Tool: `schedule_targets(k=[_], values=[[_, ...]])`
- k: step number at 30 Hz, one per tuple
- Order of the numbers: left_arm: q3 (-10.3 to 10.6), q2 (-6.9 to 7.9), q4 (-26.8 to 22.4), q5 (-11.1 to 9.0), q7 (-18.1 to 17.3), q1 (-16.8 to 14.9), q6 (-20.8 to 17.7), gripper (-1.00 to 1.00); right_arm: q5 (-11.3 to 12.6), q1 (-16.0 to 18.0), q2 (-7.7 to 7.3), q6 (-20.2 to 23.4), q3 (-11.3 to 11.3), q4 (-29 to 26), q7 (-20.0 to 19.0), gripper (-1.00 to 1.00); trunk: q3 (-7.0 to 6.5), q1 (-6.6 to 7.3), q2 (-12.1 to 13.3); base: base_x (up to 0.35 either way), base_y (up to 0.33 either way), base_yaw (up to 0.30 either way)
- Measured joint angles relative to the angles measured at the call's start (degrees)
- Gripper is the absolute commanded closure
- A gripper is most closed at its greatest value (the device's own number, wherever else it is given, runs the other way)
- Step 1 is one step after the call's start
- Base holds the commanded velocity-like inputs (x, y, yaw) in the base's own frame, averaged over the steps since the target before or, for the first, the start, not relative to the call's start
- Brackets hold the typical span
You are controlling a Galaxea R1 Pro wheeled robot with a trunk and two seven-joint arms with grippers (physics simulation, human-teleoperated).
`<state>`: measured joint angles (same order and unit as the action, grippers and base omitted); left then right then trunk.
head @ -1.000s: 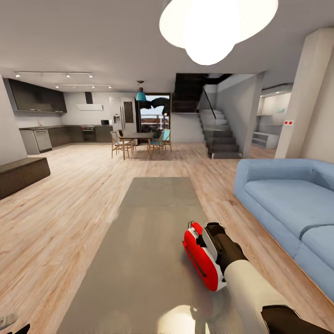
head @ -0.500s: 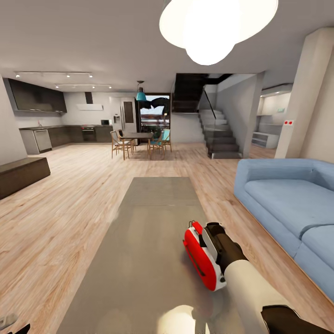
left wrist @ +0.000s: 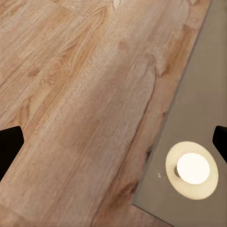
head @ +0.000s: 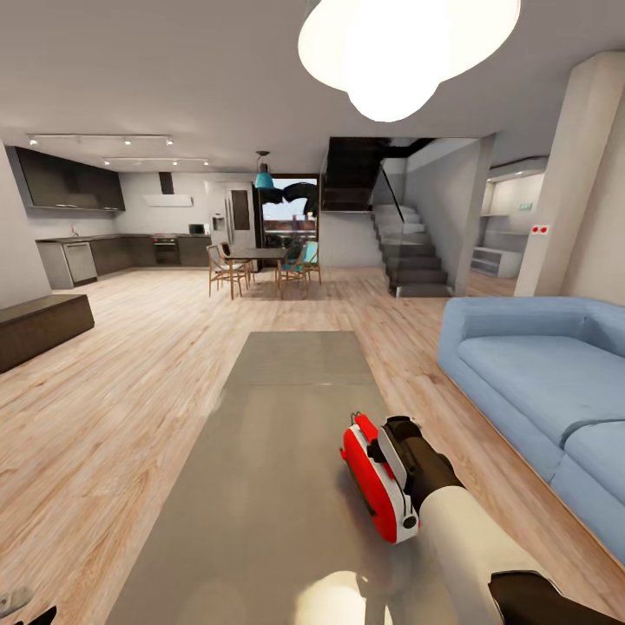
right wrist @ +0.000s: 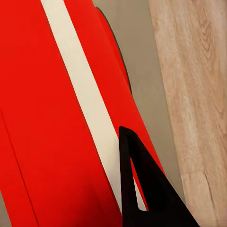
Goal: Turn on the radio receiver that's on the table in the living room.
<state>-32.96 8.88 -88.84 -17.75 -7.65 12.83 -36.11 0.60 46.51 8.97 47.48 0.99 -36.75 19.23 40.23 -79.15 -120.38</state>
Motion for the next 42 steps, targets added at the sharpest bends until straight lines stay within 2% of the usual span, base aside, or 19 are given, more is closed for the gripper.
schedule_targets(k=[7,42], values=[[0.0,0.0,0.0,0.0,0.0,0.0,0.0,-1.0,0.1,0.0,0.0,0.0,0.0,0.0,0.1,1.0,0.0,0.0,0.0,0.0,0.0,0.0],[0.0,0.0,0.0,0.0,0.0,0.0,0.1,-1.0,0.2,0.0,0.0,0.2,0.1,0.0,0.1,1.0,-6.27,7.68,14.0,0.0,0.0,0.0]])
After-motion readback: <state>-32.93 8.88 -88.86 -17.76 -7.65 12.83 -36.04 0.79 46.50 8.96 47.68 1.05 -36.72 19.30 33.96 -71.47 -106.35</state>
